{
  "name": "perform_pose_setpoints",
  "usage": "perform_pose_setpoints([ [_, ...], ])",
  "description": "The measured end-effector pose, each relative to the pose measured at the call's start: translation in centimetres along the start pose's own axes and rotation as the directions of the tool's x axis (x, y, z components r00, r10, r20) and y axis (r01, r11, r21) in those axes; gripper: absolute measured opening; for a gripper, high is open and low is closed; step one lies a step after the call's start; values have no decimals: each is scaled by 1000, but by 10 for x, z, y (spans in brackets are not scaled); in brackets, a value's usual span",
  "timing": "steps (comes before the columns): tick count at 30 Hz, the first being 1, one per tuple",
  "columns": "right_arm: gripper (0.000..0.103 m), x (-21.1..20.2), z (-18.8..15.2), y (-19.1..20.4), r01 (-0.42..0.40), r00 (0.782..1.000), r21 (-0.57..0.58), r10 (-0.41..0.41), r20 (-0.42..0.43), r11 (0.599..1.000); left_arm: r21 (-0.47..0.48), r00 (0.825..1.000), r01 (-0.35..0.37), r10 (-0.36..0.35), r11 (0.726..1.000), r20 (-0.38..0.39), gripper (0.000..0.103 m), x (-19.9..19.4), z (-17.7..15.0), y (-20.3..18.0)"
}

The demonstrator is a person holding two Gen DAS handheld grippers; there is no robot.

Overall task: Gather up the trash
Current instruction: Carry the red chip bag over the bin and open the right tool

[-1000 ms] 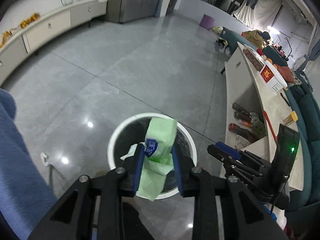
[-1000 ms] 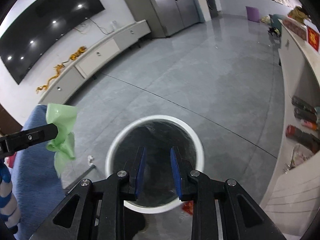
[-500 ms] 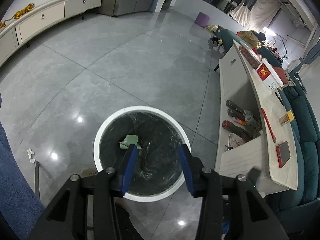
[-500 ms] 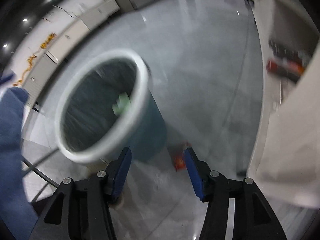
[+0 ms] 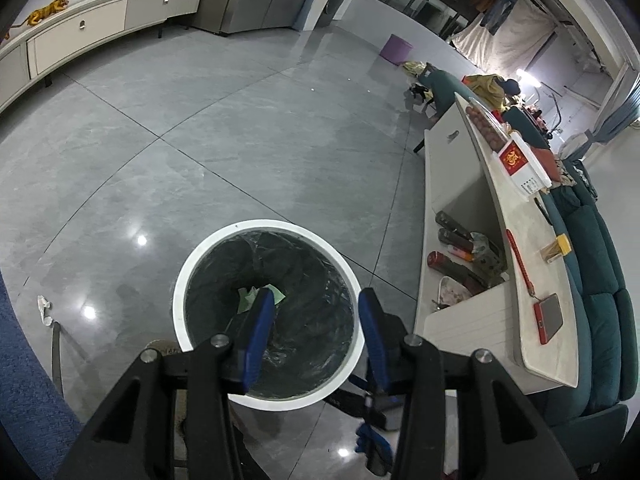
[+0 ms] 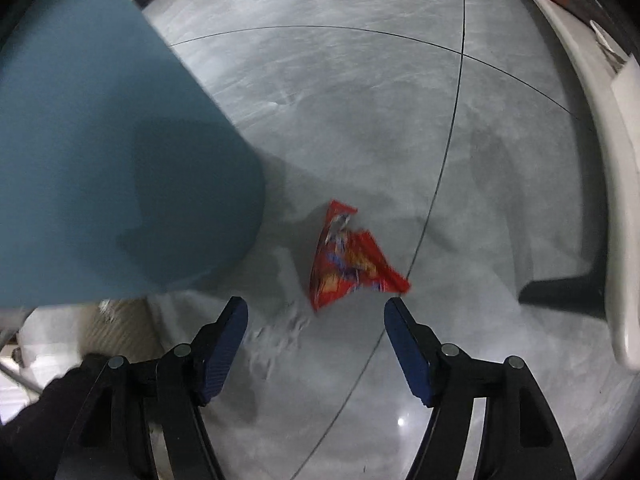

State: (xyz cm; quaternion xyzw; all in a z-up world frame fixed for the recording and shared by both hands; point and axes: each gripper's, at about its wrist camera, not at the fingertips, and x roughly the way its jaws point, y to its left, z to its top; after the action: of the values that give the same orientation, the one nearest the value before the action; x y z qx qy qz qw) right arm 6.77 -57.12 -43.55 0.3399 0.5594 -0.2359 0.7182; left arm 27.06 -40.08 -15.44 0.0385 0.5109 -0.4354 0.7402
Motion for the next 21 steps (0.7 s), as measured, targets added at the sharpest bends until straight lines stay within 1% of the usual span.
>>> perform_pose_setpoints([
  [1, 55, 6, 4, -1, 15, 1000, 11, -14, -6, 1000, 2, 1000, 1, -1, 1000, 1, 42, 0, 0, -1],
  [2, 51, 14, 6, -3, 29, 999, 25, -29, -20, 999, 4, 1000, 1, -1, 1000, 1, 42, 0, 0, -2],
  [4, 36, 26, 6, -9, 40, 999, 52, -38, -40, 998, 1, 1000, 0, 0, 1000, 0, 42, 0, 0, -2],
  [5, 30, 31, 7, -13, 39, 998, 68, -36, -52, 997, -1, 1000, -1, 1, 1000, -2, 42, 0, 0, -2],
  [7, 12, 34, 9, -21, 27, 998, 104, -22, -54, 994, -1, 1000, -2, 2, 1000, -2, 42, 0, 0, -3],
  [8, 6, 32, 9, -24, 24, 999, 112, -18, -49, 993, 0, 1000, -2, 2, 1000, -1, 42, 0, 0, -3],
  [12, 5, 11, 4, -30, 12, 1000, 96, -10, -15, 995, 12, 1000, -12, 12, 1000, 5, 42, -1, -1, -4],
  [15, 5, -19, -3, -33, 0, 1000, 75, -2, 25, 997, 17, 1000, -25, 25, 1000, 19, 42, -2, -1, -3],
  [19, 5, -78, -5, -27, -11, 993, 38, 7, 116, 999, 18, 997, -44, 42, 999, 57, 42, -7, -1, -4],
  [21, 4, -118, -5, -20, -9, 982, 22, 4, 186, 1000, 14, 996, -44, 43, 999, 80, 42, -11, -1, -3],
])
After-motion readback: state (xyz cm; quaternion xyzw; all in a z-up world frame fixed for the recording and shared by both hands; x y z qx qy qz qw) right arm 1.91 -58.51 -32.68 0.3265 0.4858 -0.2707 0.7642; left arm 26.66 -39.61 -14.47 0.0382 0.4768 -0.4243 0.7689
